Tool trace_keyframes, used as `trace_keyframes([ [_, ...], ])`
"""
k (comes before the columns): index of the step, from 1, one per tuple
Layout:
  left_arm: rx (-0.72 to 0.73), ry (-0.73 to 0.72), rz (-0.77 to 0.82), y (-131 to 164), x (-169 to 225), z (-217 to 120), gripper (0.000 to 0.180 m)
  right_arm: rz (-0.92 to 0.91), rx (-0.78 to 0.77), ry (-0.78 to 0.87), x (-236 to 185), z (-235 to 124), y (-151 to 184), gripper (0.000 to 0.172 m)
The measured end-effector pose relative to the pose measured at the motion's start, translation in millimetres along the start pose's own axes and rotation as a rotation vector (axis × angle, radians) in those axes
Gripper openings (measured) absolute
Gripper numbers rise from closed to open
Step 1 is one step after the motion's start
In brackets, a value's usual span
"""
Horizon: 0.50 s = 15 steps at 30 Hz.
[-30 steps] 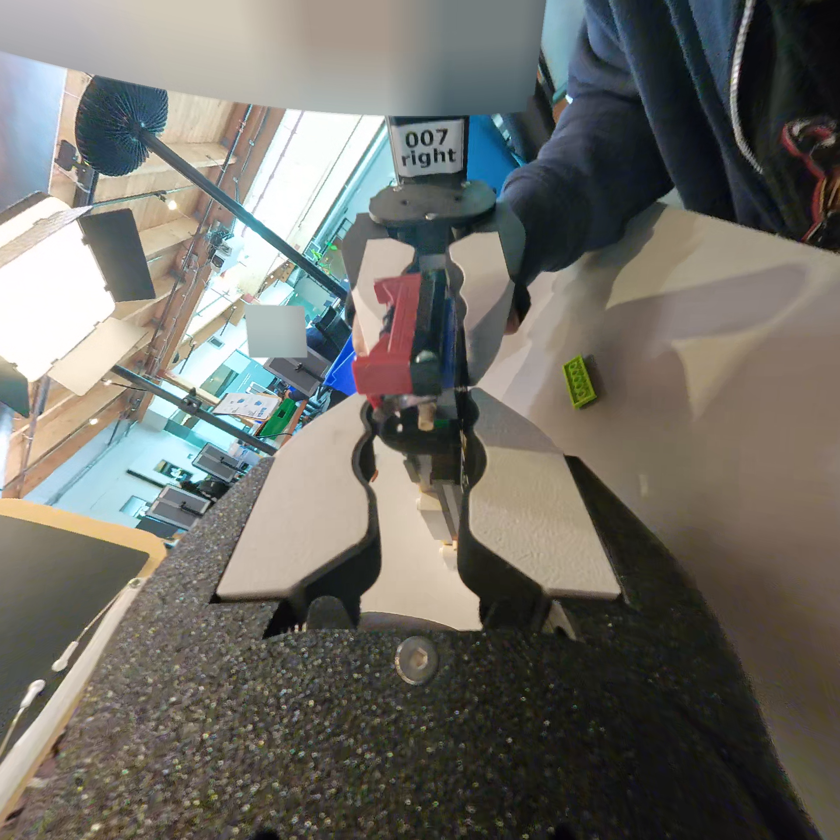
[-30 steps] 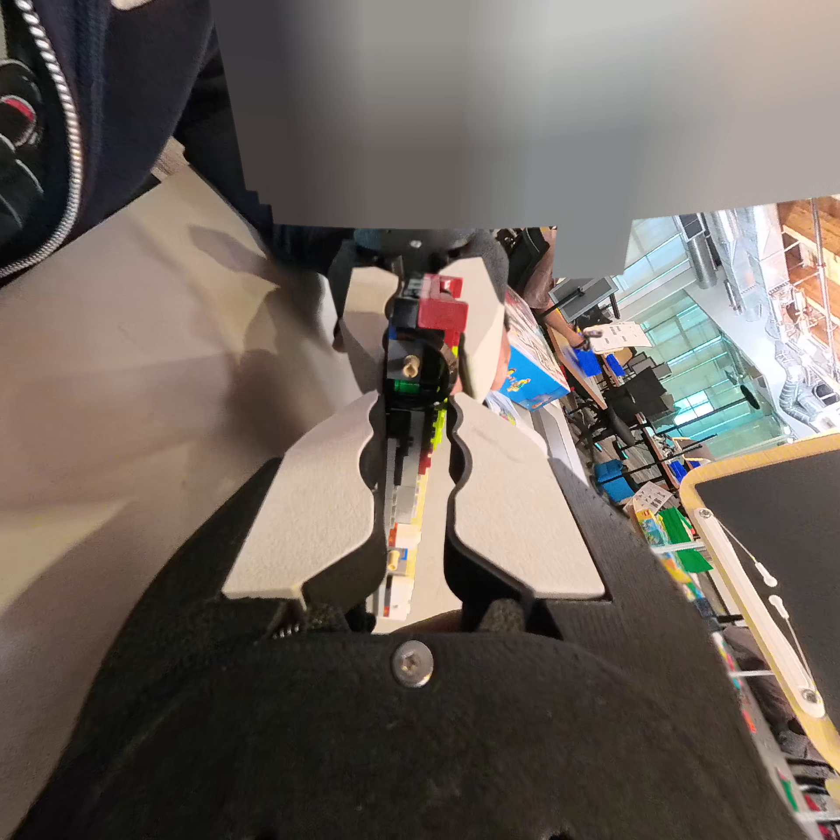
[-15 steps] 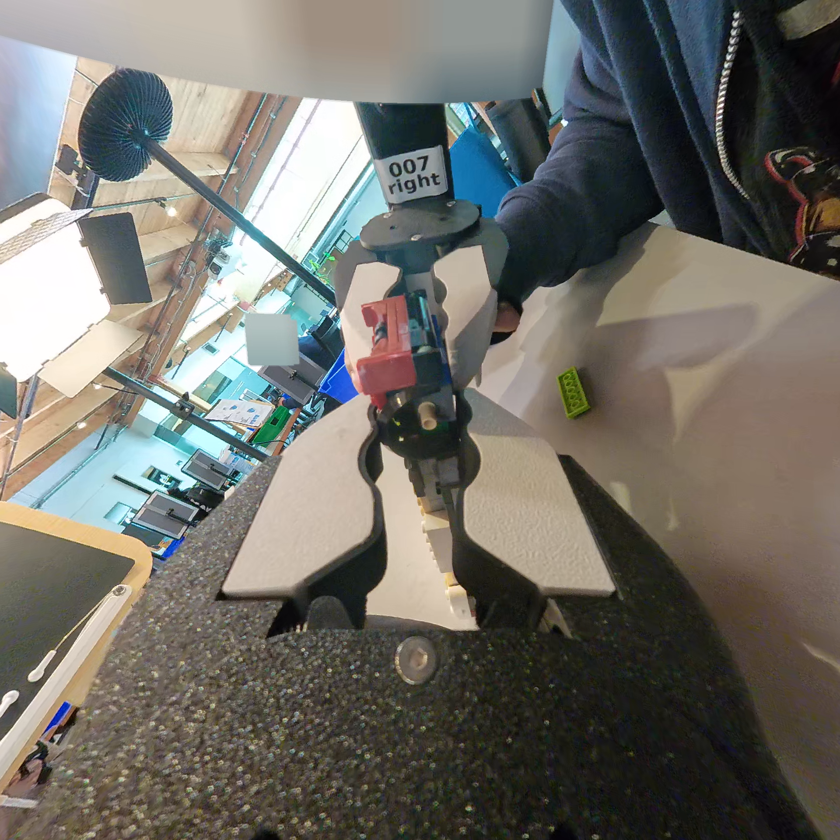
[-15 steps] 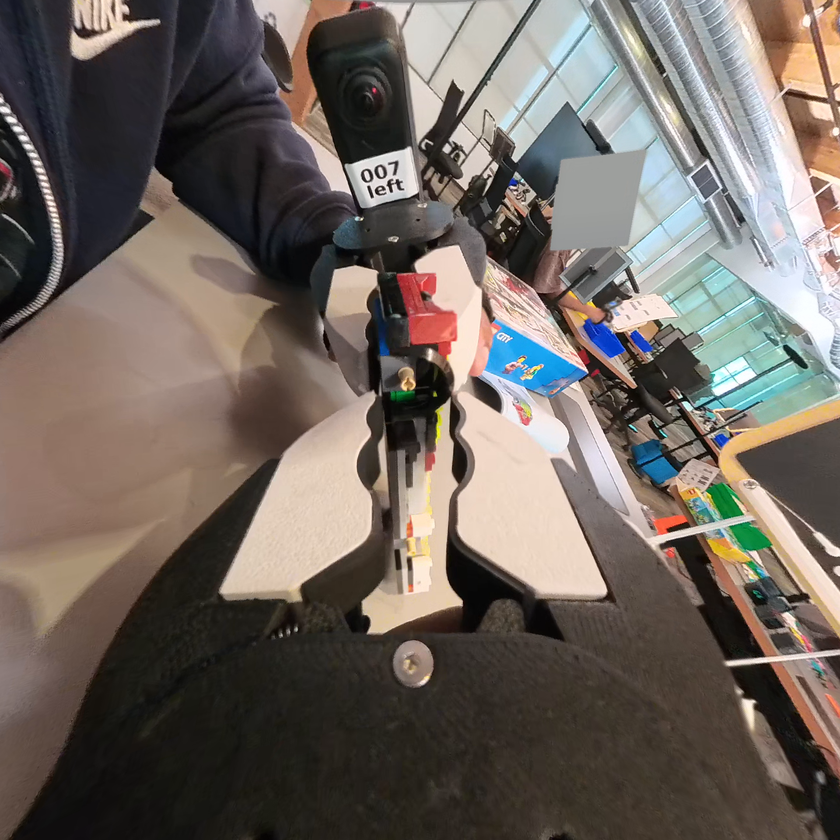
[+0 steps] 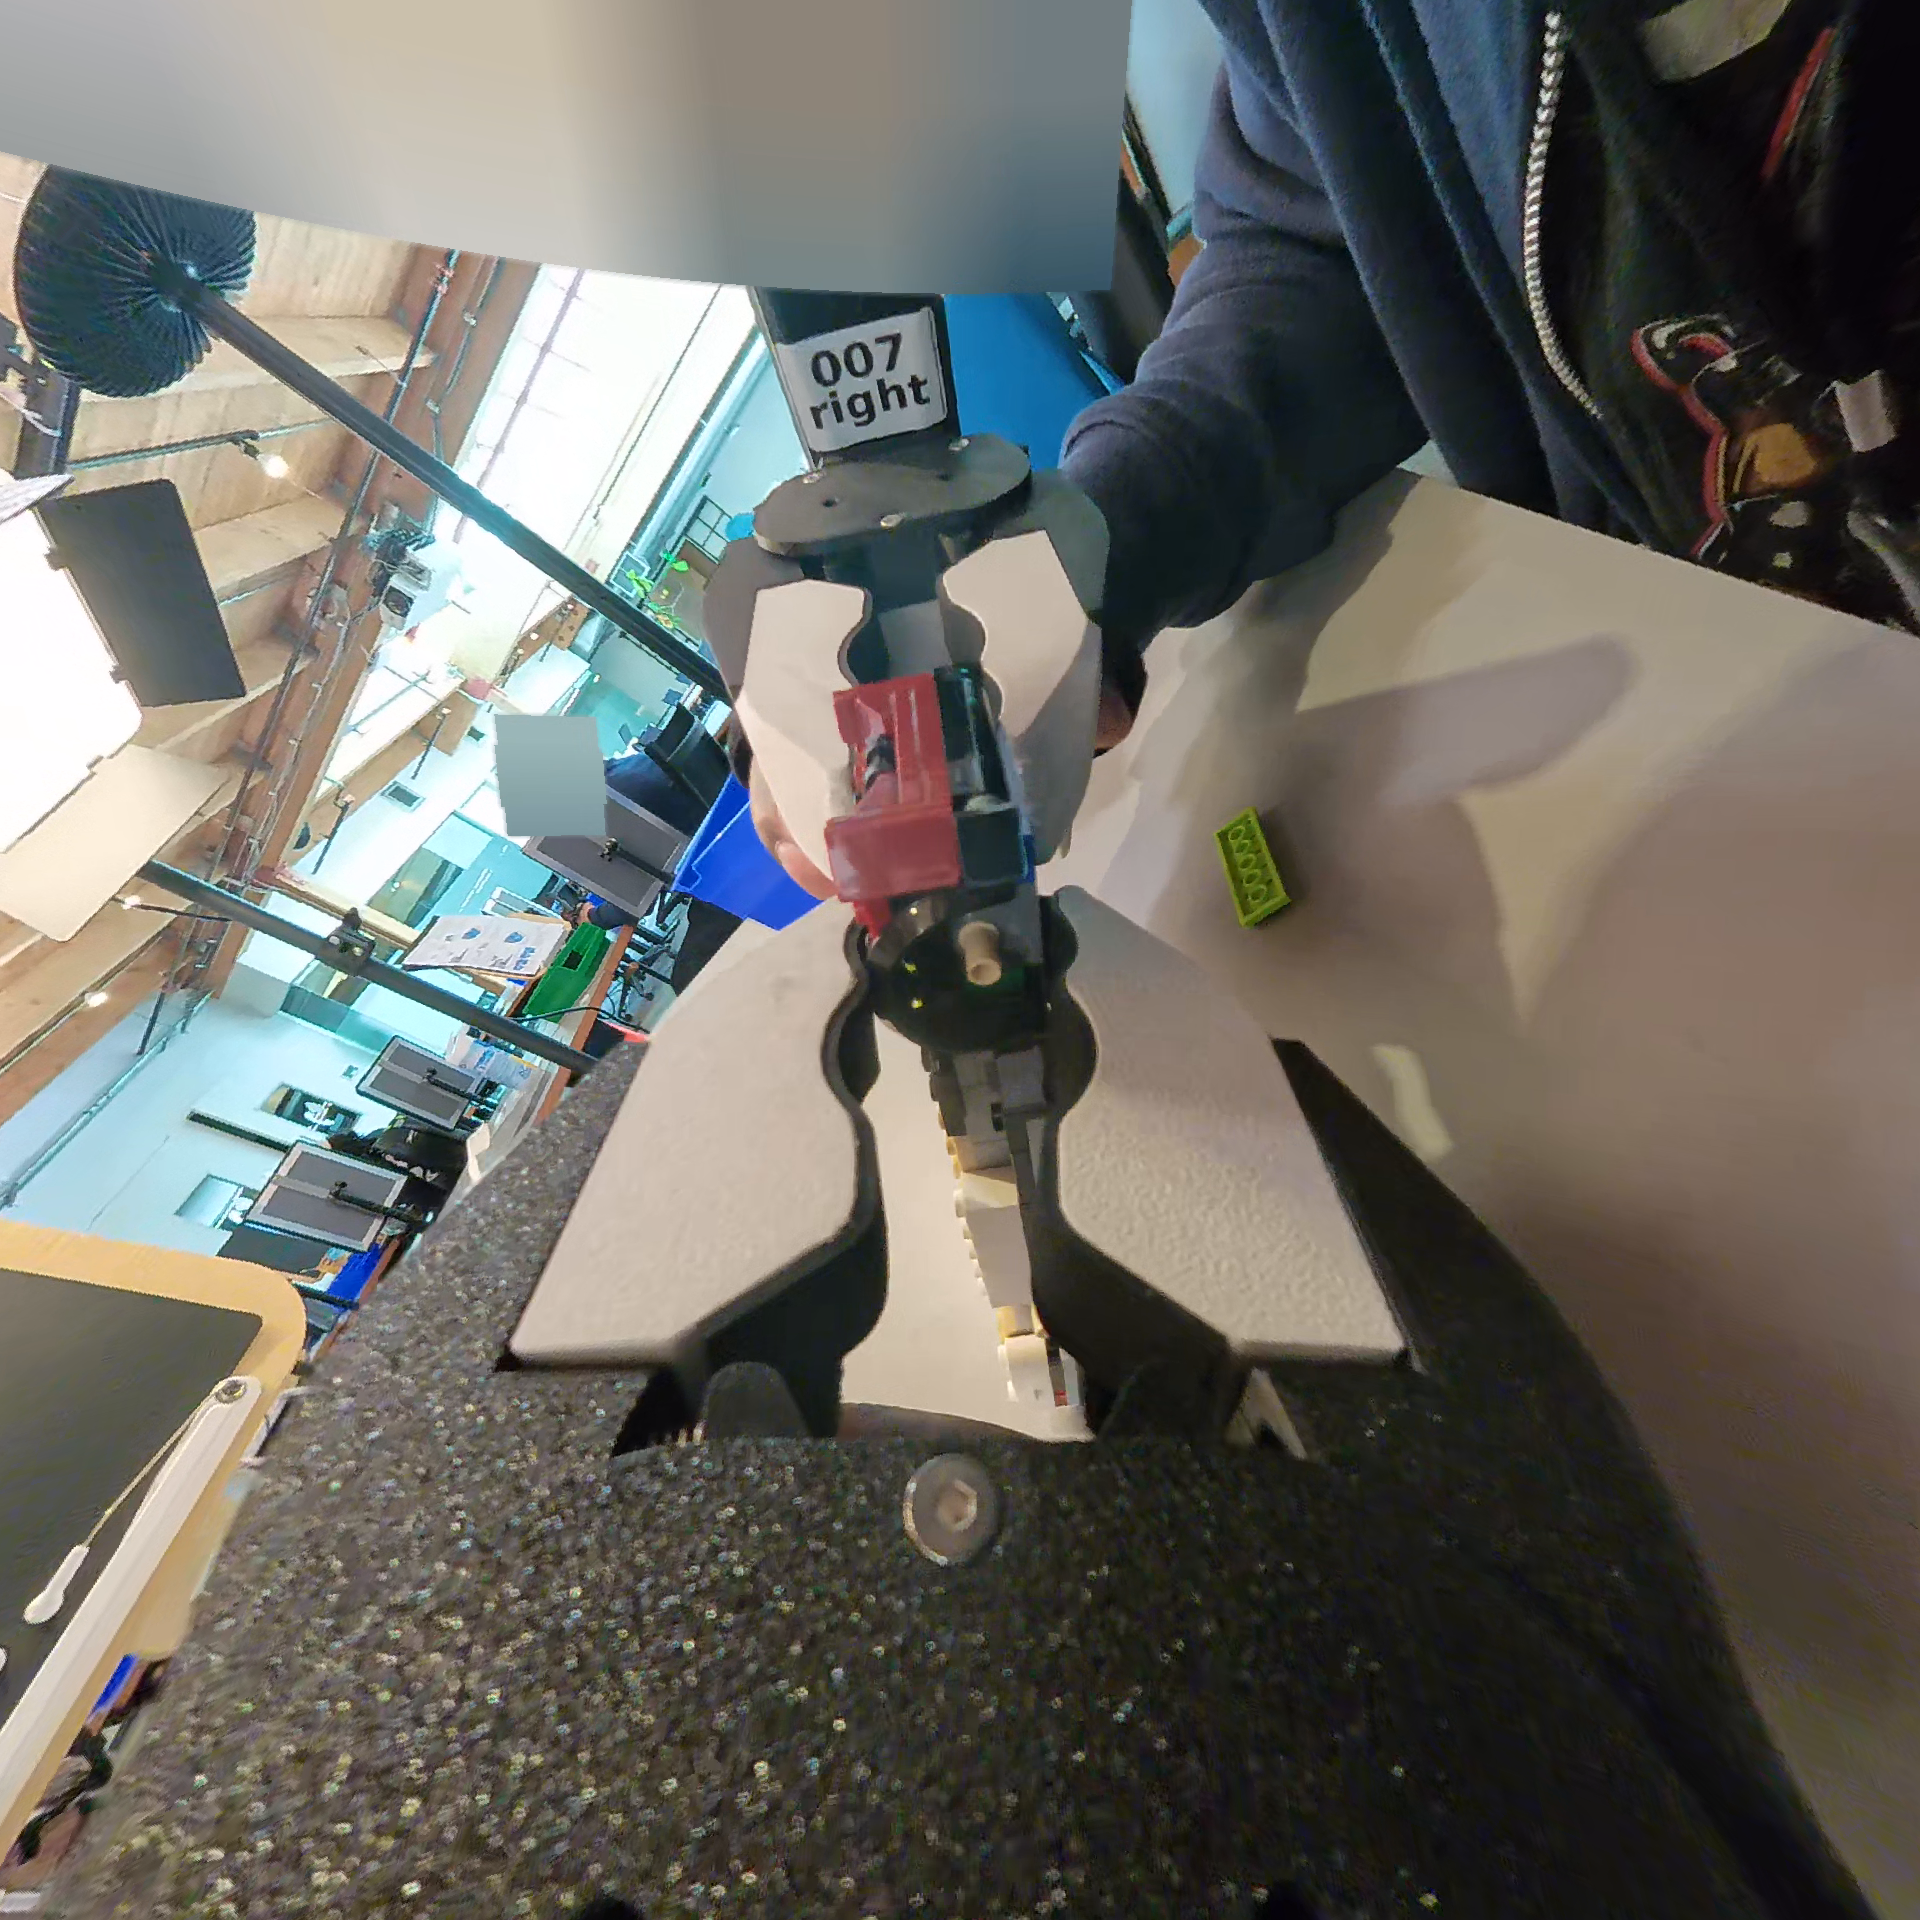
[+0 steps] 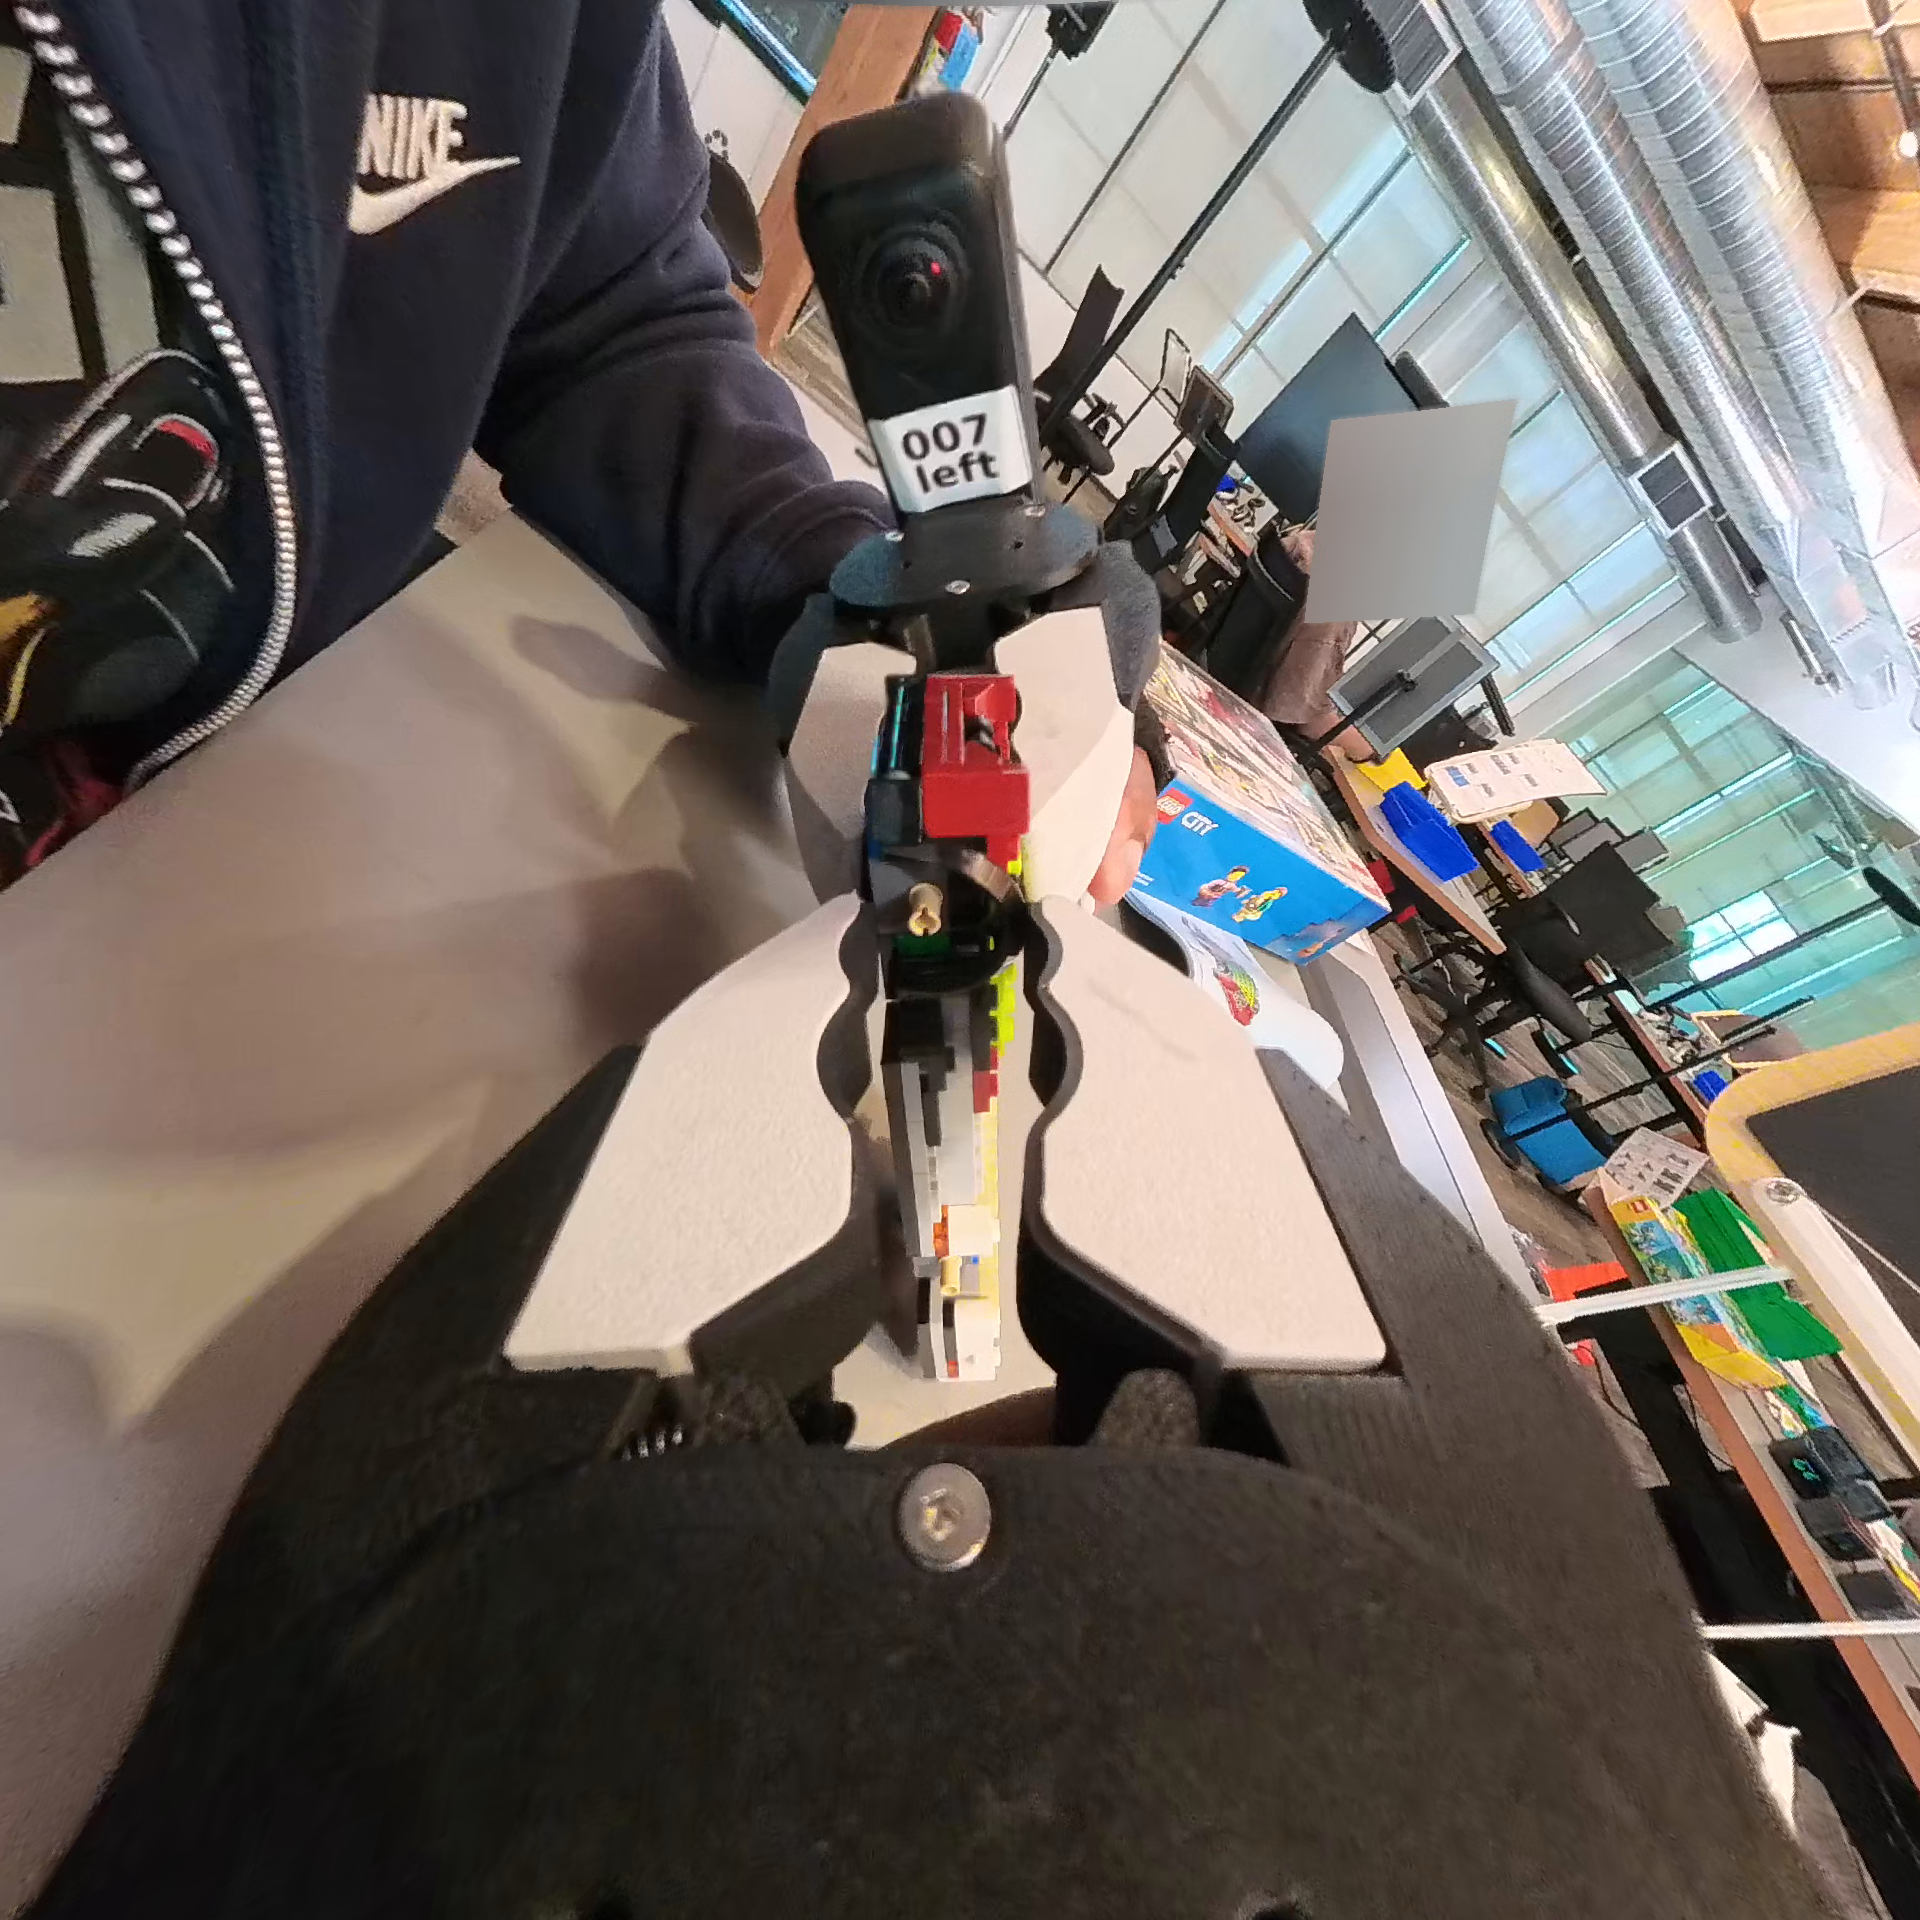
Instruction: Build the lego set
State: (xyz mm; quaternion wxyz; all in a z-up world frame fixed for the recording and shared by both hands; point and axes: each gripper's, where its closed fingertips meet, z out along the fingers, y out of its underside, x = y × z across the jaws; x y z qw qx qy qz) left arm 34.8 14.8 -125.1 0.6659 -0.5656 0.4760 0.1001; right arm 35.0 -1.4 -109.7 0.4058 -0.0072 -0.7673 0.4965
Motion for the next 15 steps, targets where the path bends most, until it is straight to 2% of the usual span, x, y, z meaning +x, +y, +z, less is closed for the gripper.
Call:
trace_keyframes([
  [10,-0.022,0.015,0.017,1.9,-0.1,-0.3,0.028,-0.016,-0.014,-0.011,-2.0,-0.3,1.4,0.026],
  [15,-0.035,-0.012,0.061,4.0,-2.6,-0.6,0.029,-0.031,-0.016,0.026,1.6,-1.7,-0.2,0.031],
])
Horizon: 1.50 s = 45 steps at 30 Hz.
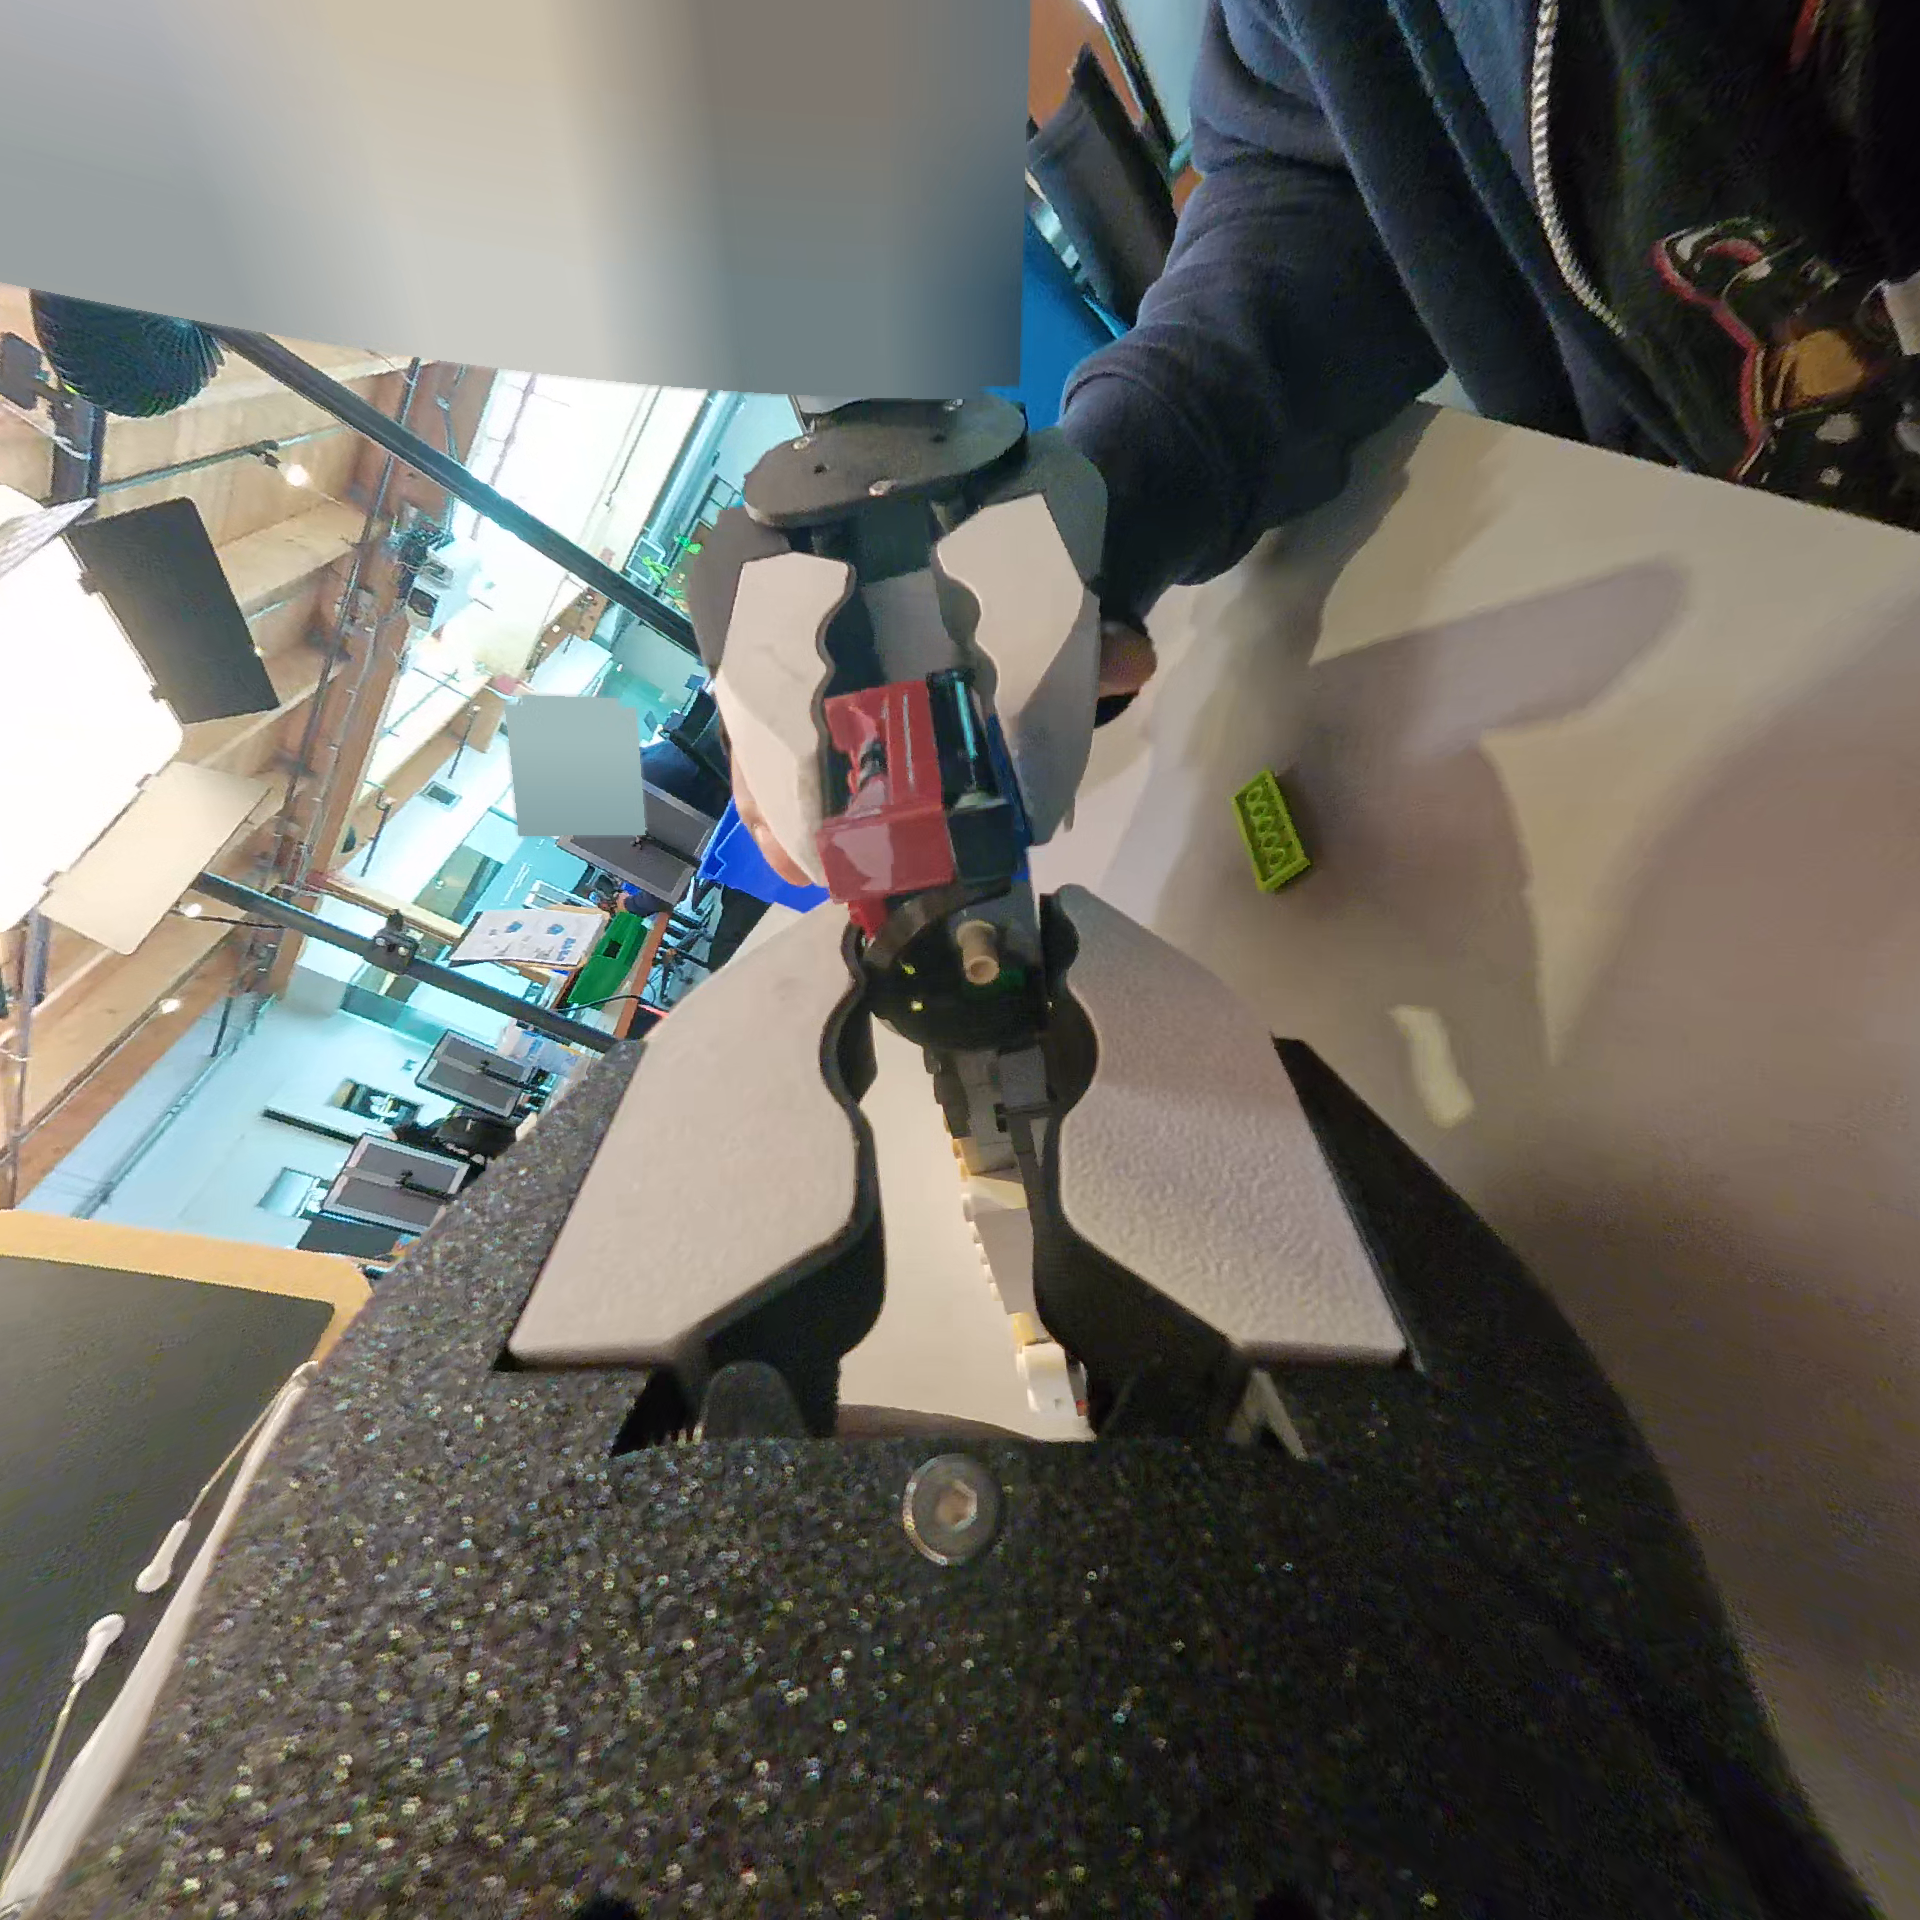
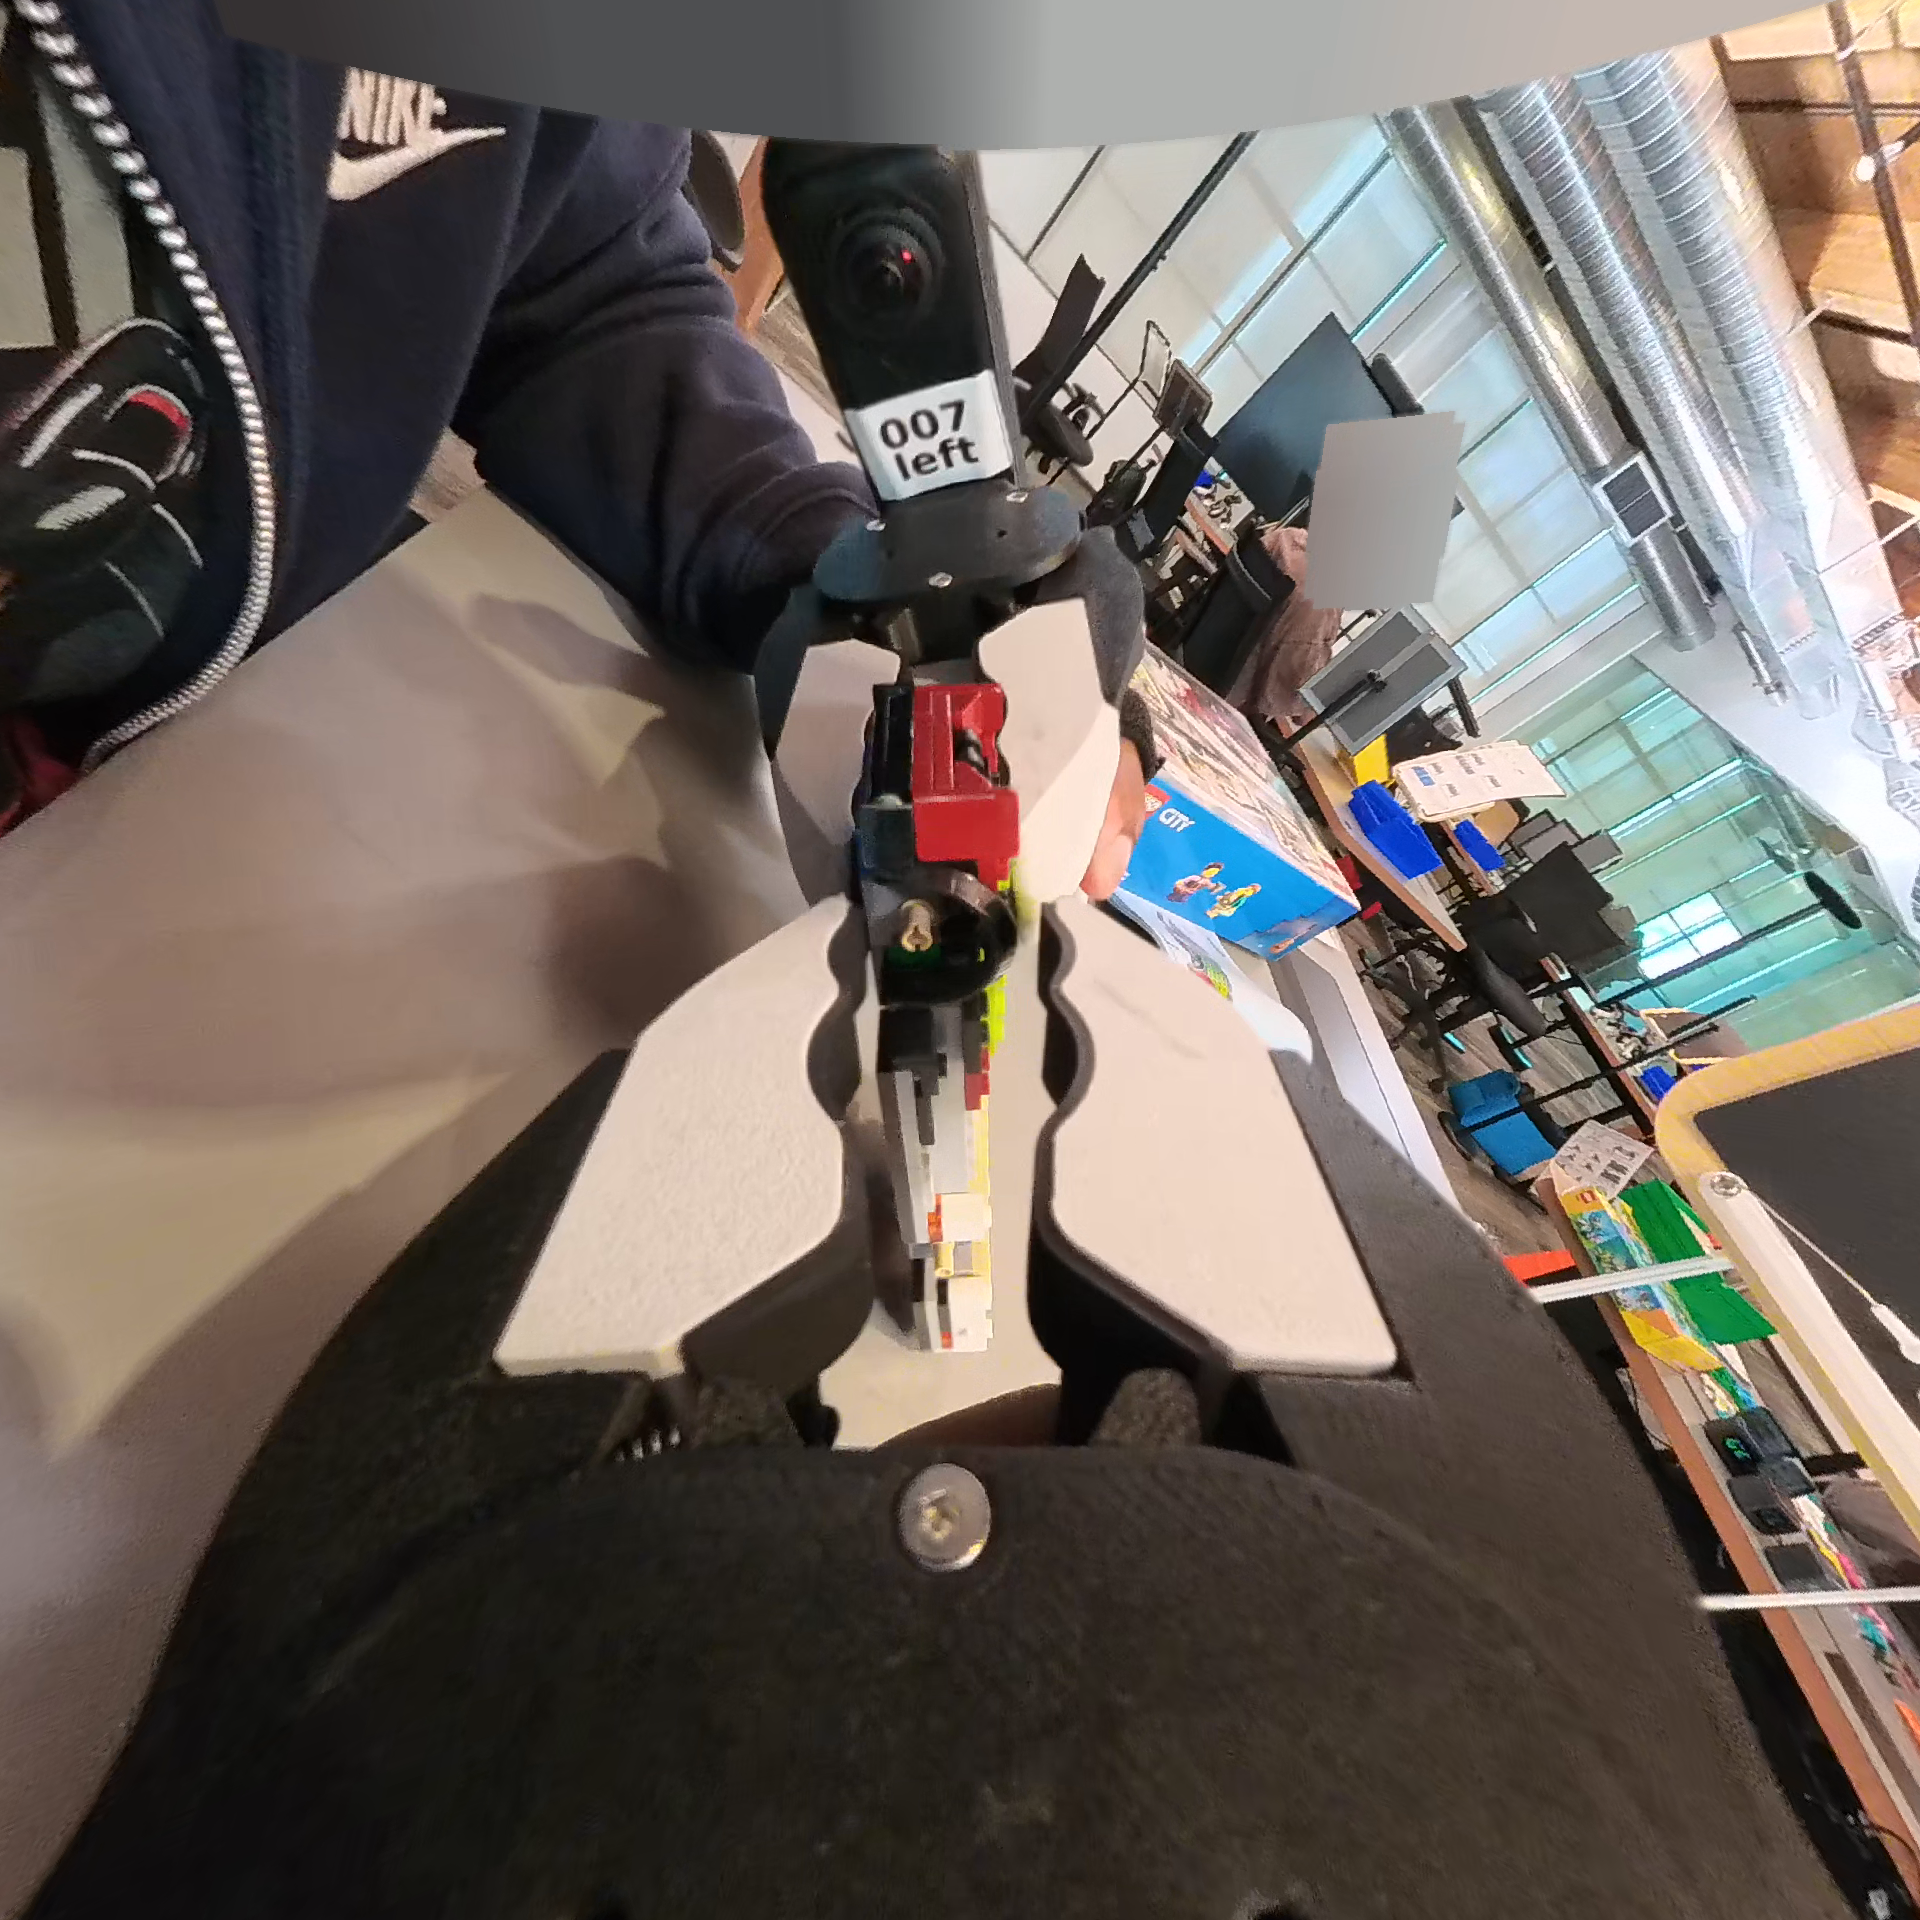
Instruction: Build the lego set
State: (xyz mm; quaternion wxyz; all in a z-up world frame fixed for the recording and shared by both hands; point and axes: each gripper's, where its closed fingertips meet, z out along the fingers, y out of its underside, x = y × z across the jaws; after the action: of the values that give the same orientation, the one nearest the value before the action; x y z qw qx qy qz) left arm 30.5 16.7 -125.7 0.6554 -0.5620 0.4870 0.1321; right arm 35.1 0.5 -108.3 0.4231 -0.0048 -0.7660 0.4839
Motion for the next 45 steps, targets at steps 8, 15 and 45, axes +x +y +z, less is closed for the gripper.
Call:
trace_keyframes([
  [8,-0.017,-0.044,0.057,1.0,-7.3,-2.8,0.029,0.015,-0.138,-0.018,2.5,-2.5,27.3,0.04],
  [15,-0.037,0.004,0.126,-0.3,3.3,1.2,0.029,-0.009,-0.143,-0.071,-10.1,2.3,28.7,0.043],
  [45,-0.168,-0.025,0.049,42.2,4.0,9.5,0.048,-0.297,-0.167,0.083,-0.6,8.0,37.3,0.025],
])
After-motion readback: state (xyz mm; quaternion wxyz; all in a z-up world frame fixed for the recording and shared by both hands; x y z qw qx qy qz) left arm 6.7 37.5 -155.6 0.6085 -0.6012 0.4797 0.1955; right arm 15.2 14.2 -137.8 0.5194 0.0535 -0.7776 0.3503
